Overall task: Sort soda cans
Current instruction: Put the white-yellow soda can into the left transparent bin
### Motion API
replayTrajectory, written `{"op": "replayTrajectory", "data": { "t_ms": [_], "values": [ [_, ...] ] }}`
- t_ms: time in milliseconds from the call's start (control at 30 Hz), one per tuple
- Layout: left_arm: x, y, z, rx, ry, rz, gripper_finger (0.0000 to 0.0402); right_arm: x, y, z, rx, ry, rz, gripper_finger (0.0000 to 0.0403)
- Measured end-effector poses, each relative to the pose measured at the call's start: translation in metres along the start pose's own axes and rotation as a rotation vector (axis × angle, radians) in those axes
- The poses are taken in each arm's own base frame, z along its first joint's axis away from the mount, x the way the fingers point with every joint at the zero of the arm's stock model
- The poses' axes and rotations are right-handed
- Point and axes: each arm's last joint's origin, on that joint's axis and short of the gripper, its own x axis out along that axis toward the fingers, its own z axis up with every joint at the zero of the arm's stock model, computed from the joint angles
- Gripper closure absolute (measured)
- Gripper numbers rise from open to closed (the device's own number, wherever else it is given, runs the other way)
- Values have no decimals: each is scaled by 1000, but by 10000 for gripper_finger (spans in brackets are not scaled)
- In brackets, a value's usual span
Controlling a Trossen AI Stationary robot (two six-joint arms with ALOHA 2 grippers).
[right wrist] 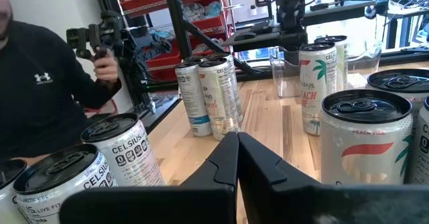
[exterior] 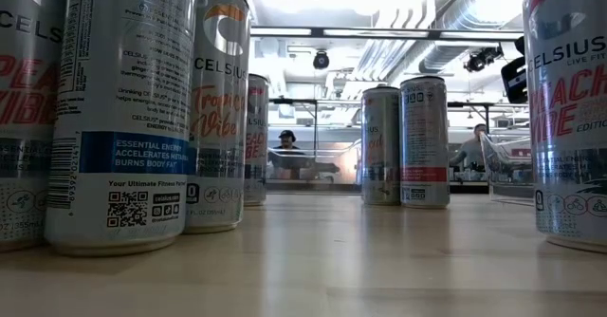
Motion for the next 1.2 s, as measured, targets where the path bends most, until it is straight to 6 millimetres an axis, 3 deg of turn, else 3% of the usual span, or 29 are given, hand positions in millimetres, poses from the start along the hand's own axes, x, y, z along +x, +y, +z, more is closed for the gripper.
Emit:
{"op": "replayTrajectory", "data": {
  "t_ms": [167, 333, 533, 767, 1033, 1200],
  "values": [
    [13, 2, 17, 61, 53, 80, 268, 0, 0, 0, 0, 0, 0, 403],
    [44, 4, 45, 136, 180, 73, 186, 0, 0, 0, 0, 0, 0, 403],
    [85, 0, 37, 169, 445, -103, 110, 0, 0, 0, 0, 0, 0, 403],
    [112, -9, 15, 285, 667, -198, 92, 0, 0, 0, 0, 0, 0, 403],
    [128, -10, 27, 214, 825, -185, 91, 0, 0, 0, 0, 0, 0, 403],
    [130, -4, 20, 158, 936, -135, 91, 0, 0, 0, 0, 0, 1, 403]
  ]
}}
